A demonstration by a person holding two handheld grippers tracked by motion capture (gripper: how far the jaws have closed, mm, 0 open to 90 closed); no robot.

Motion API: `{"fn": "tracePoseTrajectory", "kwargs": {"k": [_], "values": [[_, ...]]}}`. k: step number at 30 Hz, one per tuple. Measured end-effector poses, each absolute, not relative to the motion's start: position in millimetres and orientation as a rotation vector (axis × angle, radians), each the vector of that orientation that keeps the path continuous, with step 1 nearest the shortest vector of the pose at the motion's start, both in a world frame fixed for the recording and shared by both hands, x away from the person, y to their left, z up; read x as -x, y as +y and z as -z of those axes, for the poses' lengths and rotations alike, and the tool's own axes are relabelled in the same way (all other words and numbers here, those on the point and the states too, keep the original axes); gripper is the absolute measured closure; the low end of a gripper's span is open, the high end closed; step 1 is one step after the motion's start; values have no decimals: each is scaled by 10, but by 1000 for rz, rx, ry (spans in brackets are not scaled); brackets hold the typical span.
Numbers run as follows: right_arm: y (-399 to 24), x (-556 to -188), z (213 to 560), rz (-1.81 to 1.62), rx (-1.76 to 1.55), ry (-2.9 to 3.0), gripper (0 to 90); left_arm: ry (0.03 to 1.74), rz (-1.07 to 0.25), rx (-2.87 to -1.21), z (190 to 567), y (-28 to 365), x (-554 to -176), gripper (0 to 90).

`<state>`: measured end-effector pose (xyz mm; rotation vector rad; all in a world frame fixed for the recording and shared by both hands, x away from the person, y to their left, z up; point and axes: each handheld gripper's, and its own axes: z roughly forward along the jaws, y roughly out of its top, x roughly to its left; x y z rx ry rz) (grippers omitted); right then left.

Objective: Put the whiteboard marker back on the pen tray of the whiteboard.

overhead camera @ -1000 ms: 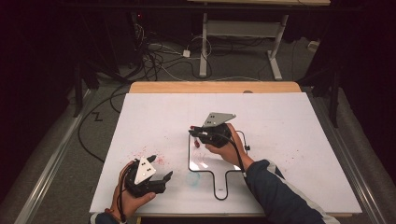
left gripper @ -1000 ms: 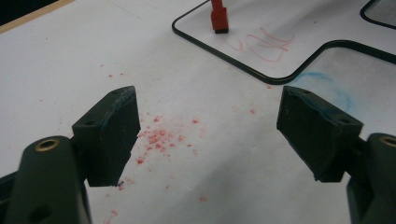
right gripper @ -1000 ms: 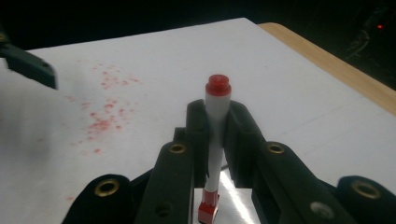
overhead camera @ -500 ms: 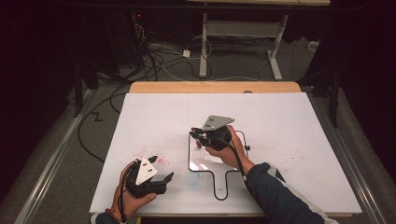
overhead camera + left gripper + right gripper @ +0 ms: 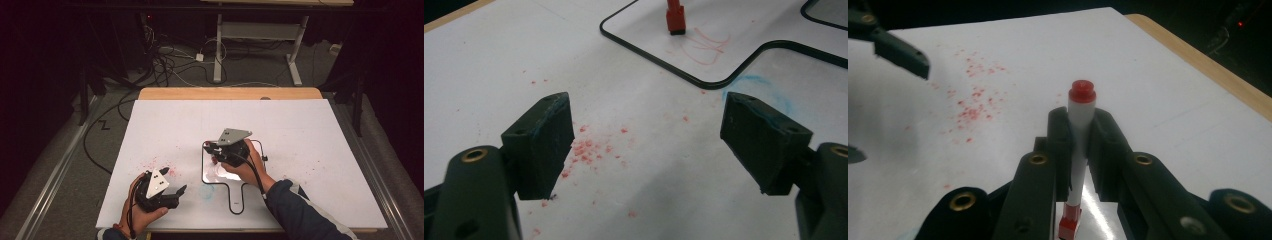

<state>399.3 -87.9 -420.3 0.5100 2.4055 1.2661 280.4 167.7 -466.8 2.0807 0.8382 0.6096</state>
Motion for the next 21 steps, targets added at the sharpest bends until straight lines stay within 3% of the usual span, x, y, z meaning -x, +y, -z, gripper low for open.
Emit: {"fn": "tracePoseTrajectory", "kwargs": {"k": [9, 21], "values": [[-774, -3861, 4247, -1367, -450, 2445, 818, 836, -605, -2081, 4669, 1674, -2806, 207], [-797, -3981, 4253, -1322, -468, 2391, 817, 837, -599, -2082, 4675, 1675, -2814, 207]]}}
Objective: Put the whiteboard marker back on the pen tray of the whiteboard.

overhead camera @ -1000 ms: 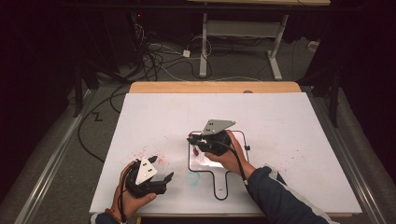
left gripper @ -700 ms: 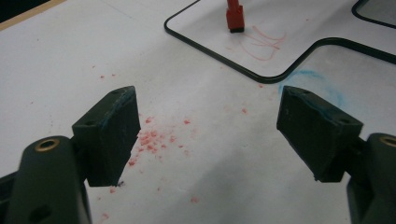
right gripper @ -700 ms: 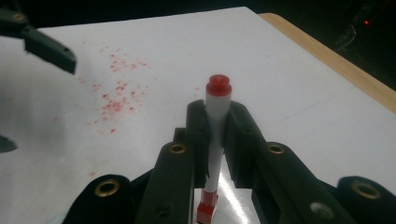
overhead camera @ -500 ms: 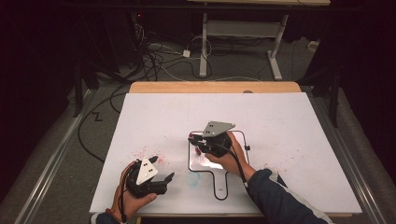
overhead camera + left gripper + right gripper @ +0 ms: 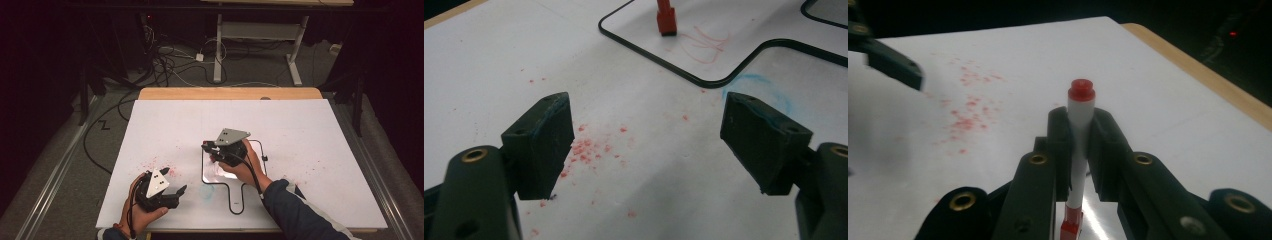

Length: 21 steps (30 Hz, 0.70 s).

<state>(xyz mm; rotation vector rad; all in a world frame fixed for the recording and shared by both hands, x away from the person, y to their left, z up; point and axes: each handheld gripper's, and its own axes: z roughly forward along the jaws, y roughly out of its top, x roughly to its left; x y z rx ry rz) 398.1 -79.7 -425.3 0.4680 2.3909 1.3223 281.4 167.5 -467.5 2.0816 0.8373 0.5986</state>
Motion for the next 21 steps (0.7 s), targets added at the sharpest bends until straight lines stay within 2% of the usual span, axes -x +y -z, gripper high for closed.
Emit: {"fn": "tracePoseTrajectory", "kwargs": {"k": [8, 15, 21], "values": [[-661, -3854, 4261, -1371, -419, 2441, 818, 835, -596, -2084, 4675, 1667, -2809, 206], [-804, -3940, 4233, -1257, -479, 2377, 818, 833, -596, -2087, 4676, 1671, -2810, 207], [-788, -3767, 4258, -1373, -451, 2441, 817, 830, -595, -2089, 4673, 1657, -2811, 206]]}}
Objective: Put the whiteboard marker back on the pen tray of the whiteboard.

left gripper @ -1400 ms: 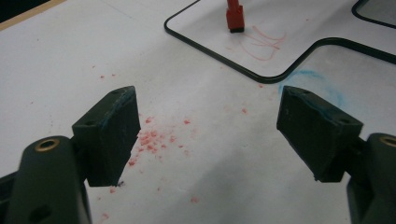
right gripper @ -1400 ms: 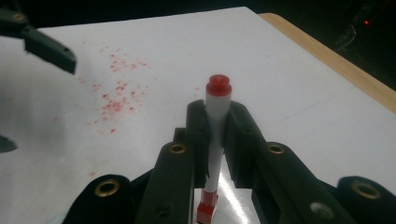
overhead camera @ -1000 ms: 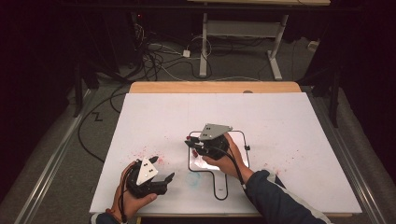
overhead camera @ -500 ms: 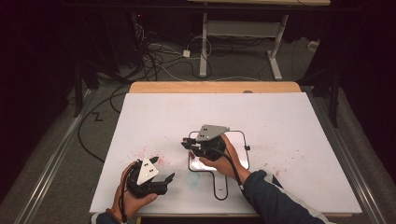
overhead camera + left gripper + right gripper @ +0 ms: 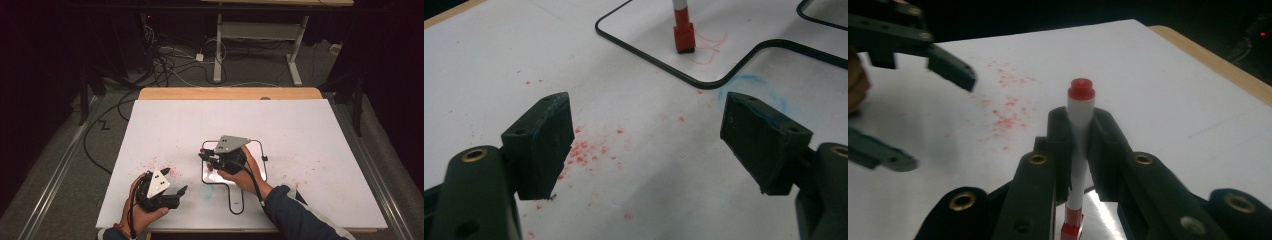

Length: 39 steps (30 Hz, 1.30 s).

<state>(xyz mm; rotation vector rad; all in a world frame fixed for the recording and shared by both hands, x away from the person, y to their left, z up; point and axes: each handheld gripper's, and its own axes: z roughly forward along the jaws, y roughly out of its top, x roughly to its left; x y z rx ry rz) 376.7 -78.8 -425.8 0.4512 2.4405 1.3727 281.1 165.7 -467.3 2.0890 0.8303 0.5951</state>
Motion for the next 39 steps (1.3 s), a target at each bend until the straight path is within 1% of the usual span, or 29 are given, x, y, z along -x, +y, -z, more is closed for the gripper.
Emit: {"fn": "tracePoseTrajectory", "kwargs": {"k": [3, 6, 9, 16, 19, 25, 28, 36, 39], "values": [[-810, -3750, 4260, -1357, -430, 2425, 818, 828, -596, -2089, 4672, 1654, -2807, 206], [-897, -3853, 4259, -1289, -460, 2367, 818, 829, -596, -2087, 4674, 1652, -2805, 206], [-984, -3937, 4266, -1328, -539, 2351, 818, 830, -594, -2090, 4677, 1655, -2811, 206], [-841, -3761, 4297, -1431, -487, 2416, 817, 826, -592, -2094, 4678, 1644, -2810, 207], [-818, -3715, 4296, -1419, -458, 2418, 818, 825, -594, -2095, 4679, 1644, -2808, 206], [-988, -3810, 4276, -1295, -490, 2338, 818, 826, -596, -2093, 4677, 1648, -2808, 206], [-1084, -3852, 4283, -1325, -539, 2322, 818, 825, -596, -2094, 4675, 1647, -2810, 206], [-949, -3637, 4331, -1448, -478, 2376, 817, 822, -597, -2100, 4680, 1633, -2811, 207], [-921, -3589, 4322, -1421, -439, 2376, 818, 821, -596, -2098, 4676, 1636, -2807, 206]]}}
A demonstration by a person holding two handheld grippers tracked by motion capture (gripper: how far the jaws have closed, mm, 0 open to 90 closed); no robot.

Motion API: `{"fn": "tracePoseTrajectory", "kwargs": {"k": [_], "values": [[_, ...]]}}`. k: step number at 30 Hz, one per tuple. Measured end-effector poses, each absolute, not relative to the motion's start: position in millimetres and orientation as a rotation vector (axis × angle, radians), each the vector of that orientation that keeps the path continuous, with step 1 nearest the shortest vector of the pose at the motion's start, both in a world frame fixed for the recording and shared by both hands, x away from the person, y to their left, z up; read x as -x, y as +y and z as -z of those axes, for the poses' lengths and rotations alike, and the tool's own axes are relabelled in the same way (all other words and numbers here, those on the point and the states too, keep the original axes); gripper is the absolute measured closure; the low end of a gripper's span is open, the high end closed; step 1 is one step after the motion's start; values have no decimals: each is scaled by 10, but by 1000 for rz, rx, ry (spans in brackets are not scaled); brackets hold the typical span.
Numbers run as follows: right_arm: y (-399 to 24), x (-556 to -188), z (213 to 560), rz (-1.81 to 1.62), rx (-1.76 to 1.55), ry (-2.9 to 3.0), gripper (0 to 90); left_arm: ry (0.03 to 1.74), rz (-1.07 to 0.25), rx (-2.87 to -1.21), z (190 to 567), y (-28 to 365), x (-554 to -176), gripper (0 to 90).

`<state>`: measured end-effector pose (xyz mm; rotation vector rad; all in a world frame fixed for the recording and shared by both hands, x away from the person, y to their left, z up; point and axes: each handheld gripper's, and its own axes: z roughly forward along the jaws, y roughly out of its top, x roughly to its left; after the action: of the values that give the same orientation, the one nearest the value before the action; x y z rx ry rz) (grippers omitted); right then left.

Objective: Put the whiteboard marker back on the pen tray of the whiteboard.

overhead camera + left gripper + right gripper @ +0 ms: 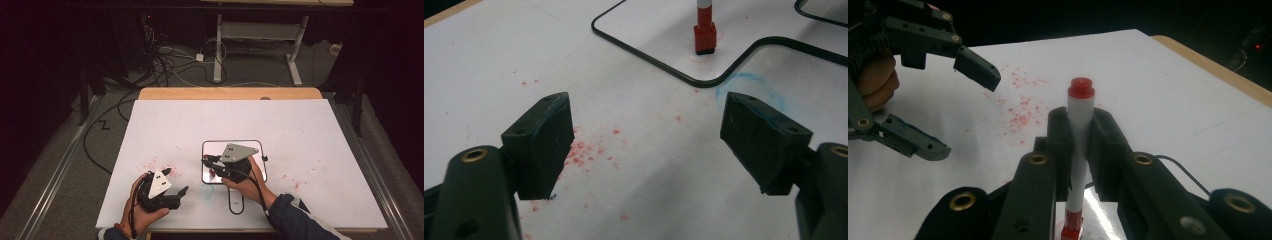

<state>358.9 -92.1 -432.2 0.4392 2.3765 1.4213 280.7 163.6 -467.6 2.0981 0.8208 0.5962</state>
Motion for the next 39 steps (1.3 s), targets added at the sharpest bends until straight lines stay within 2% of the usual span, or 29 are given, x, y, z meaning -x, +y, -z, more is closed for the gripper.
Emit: {"fn": "tracePoseTrajectory", "kwargs": {"k": [7, 15, 23, 39], "values": [[-1067, -3726, 4322, -1341, -505, 2299, 818, 820, -596, -2096, 4674, 1639, -2808, 207], [-992, -3505, 4333, -1416, -426, 2366, 817, 817, -595, -2098, 4675, 1632, -2803, 207], [-1161, -3546, 4308, -1309, -472, 2307, 817, 821, -595, -2100, 4678, 1628, -2812, 206], [-1066, -3504, 4371, -1384, -504, 2270, 818, 819, -596, -2099, 4675, 1633, -2814, 207]]}}
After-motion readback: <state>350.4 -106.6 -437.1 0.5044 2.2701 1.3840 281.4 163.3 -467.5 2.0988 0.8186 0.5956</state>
